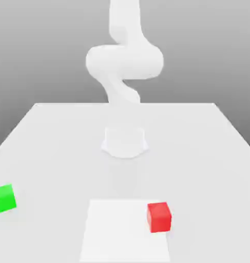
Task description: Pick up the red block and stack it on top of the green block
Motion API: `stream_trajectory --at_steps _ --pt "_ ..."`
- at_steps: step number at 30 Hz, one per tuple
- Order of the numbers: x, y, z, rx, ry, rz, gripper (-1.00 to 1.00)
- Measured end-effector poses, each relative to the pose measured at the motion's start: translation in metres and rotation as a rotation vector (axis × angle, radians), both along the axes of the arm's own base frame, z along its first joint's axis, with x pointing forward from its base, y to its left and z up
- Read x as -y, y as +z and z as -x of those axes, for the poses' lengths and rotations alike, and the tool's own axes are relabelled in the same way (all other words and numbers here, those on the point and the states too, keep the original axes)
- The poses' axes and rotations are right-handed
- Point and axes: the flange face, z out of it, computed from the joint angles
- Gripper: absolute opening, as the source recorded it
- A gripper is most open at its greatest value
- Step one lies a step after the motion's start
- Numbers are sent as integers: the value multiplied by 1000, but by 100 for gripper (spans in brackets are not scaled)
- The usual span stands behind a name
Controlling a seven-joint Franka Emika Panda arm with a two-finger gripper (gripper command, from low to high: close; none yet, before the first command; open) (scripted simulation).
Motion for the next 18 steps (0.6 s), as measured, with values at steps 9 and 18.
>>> stream_trajectory --at_steps 9,18 --pt "-40 -203 -68 -316 60 4 0" --pt "-74 -399 -37 -621 114 46 0"
